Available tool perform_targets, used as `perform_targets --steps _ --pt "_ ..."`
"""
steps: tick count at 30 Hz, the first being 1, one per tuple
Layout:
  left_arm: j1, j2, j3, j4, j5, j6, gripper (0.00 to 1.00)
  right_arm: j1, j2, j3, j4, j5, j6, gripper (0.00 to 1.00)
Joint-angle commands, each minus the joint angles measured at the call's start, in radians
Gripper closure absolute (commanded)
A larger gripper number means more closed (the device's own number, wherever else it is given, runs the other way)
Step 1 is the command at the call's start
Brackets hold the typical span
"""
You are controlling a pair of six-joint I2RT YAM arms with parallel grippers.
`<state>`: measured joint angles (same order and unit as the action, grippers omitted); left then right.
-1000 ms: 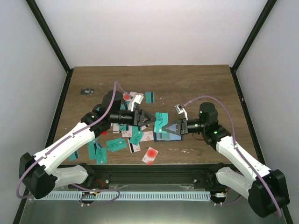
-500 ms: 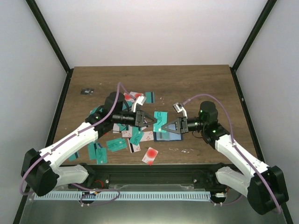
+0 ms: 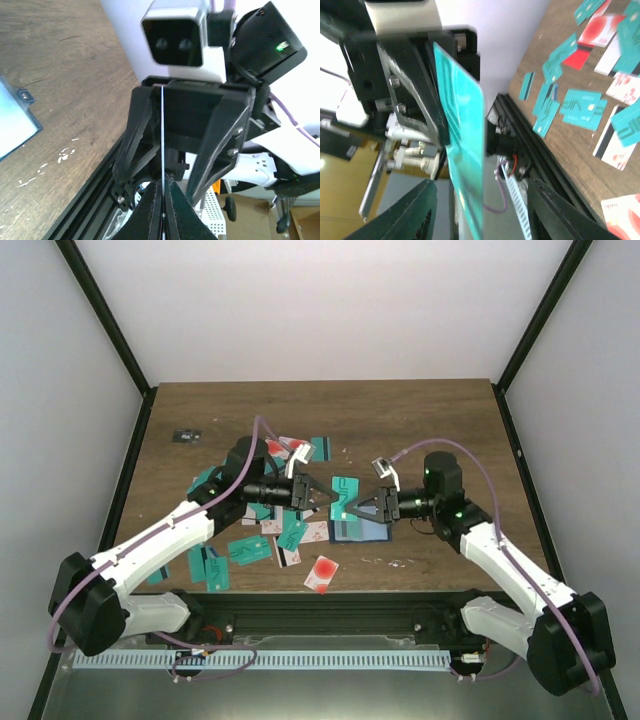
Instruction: Put the credit cards into the card holder
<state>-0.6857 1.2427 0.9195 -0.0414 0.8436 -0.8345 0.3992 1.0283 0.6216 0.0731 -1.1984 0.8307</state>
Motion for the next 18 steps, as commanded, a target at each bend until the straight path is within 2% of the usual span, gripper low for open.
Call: perform_targets --steps 1,5,10,13,18 --pt "0.000 0.017 0.021 -0.075 -0.087 0.019 0.96 -0.042 -0.024 0.108 -0.337 0.224 -0.173 0.41" --pt "-0.001 0.042 0.015 -0.132 -0.144 0.025 0.96 -0.100 -0.048 0.121 -0.553 0.485 -0.233 0.36" --pt "-0.008 0.167 0.027 -0.127 -0.100 0.055 0.96 -0.123 -0.047 0.105 -0.695 0.766 -0.231 0.35" --pt "-0.008 0.281 0.055 -0.148 -0.094 0.081 0.96 -0.126 -0.025 0.064 -0.691 0.863 -0.201 0.37" --pt "-0.008 0.464 0.122 -0.190 -0.085 0.119 0.96 -0.142 0.055 0.050 -0.693 0.929 -0.210 0.41"
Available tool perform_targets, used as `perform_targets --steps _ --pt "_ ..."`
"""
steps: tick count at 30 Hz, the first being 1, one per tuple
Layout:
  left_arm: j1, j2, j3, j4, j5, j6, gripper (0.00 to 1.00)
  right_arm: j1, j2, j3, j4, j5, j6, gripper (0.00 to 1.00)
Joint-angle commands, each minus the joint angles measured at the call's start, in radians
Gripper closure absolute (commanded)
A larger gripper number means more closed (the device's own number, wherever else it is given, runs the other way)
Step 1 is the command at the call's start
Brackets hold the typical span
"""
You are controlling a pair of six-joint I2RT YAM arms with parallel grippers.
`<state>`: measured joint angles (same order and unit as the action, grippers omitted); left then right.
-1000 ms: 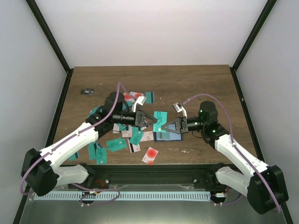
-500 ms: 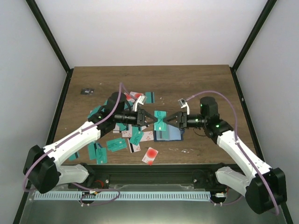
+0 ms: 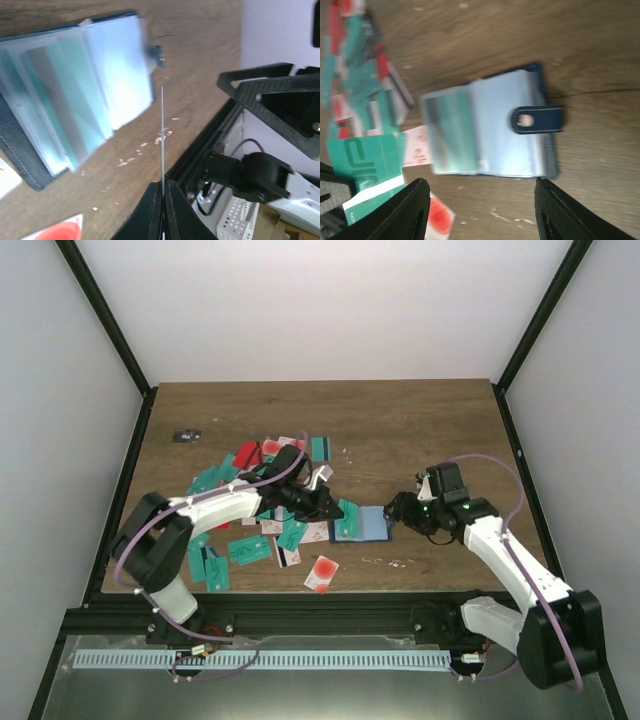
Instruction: Put the credit cards into the card holder
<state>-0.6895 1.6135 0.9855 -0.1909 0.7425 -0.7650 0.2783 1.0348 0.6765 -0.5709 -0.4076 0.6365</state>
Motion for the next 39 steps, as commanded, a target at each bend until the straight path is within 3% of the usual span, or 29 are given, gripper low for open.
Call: perform_targets --steps 1,11,39 --pt "-0.004 0.122 0.069 -0.038 0.024 0.050 0.96 -0.024 0.062 -0.003 -0.048 0.155 -0.015 0.43" --pt "-0.005 0.297 0.200 -0.105 0.034 0.105 0.96 -0.051 0.198 -0.017 0.026 0.144 0.017 0.54" --pt "-0.013 0.415 0.274 -0.153 0.005 0.043 0.96 -0.053 0.369 -0.070 0.182 0.045 -0.013 0.62"
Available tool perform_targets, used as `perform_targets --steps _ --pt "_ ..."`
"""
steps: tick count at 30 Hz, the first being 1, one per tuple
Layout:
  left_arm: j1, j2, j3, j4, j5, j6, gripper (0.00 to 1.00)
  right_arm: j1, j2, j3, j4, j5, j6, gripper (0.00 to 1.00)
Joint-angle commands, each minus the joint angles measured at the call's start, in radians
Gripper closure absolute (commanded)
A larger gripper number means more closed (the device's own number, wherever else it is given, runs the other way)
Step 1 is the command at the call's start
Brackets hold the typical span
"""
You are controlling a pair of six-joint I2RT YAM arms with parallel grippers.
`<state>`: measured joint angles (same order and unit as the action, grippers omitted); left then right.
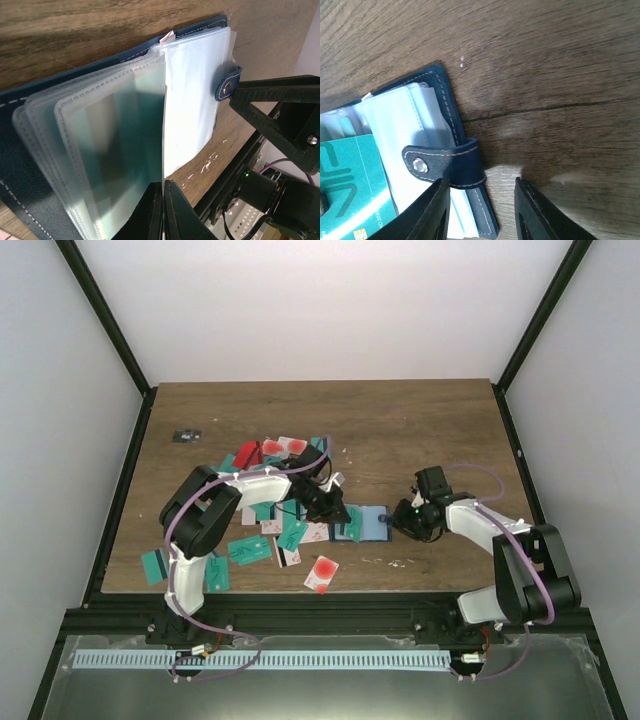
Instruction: Put the credit cards into the card holder
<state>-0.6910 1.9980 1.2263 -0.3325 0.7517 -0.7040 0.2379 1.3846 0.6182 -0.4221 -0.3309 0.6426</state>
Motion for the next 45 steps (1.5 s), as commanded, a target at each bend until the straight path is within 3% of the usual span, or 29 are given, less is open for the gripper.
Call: perform_targets --steps 1,31,45 --pt "-0.013 0.034 0.038 -0.011 -0.003 -0.018 0.96 -0.014 0.024 -0.012 0.036 -0.037 -0.021 0.63" --pt "-0.018 0.096 0.106 -0.022 -0.003 0.001 0.96 -0.013 0.099 0.006 0.081 -0.096 -0.047 0.63" --pt "-0.019 0.120 0.158 -0.096 -0.024 0.085 0.96 -0.013 0.122 0.026 0.069 -0.082 -0.068 0.63"
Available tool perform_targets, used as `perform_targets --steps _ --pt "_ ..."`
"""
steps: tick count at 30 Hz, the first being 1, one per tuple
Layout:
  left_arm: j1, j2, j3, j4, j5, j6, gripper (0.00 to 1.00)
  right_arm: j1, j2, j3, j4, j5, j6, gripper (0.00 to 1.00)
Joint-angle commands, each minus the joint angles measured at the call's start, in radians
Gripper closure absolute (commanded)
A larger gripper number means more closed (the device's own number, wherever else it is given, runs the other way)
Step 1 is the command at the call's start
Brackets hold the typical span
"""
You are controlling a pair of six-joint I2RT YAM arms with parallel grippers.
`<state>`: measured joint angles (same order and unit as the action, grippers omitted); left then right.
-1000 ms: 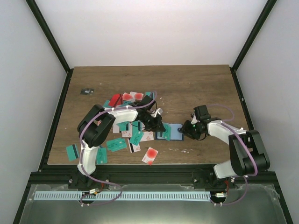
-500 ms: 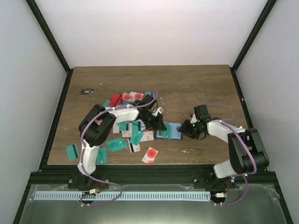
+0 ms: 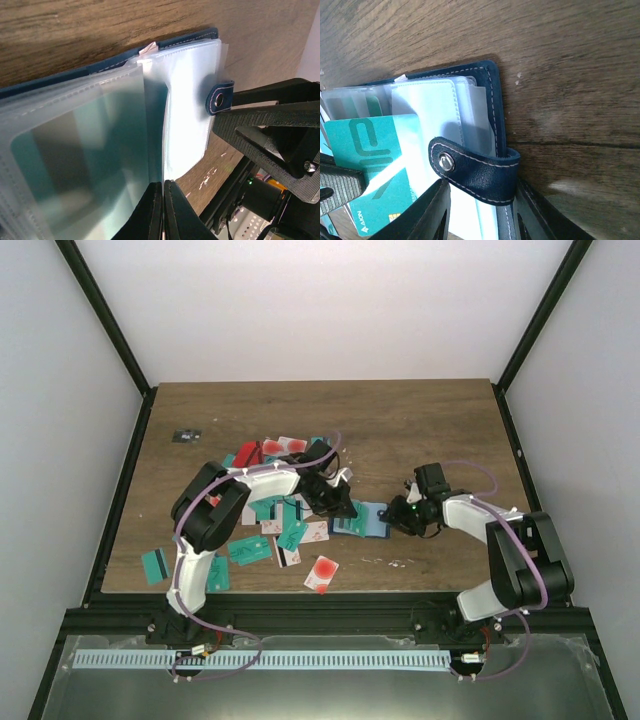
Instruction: Put the credit cards into the card holder
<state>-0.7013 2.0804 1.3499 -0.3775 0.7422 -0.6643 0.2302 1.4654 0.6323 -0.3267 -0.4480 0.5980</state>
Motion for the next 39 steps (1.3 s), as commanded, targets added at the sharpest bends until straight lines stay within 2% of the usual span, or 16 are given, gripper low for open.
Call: perform_targets --steps 1,10,23,39 --pt "-0.008 0.039 0.042 -0.064 -0.018 0.054 0.96 -0.005 0.044 0.020 -0.031 0.042 -0.028 0.63" --pt "-0.008 0.053 0.043 -0.049 -0.024 0.066 0.96 -0.005 0.069 0.047 -0.033 0.036 -0.037 0.62" --pt "0.005 0.072 0.027 0.048 -0.021 -0.021 0.96 -0.005 0.097 0.048 -0.020 0.017 -0.047 0.62" --pt "0.008 0.092 0.025 0.093 -0.040 -0.095 0.96 -0.005 0.119 0.046 -0.002 -0.009 -0.045 0.62"
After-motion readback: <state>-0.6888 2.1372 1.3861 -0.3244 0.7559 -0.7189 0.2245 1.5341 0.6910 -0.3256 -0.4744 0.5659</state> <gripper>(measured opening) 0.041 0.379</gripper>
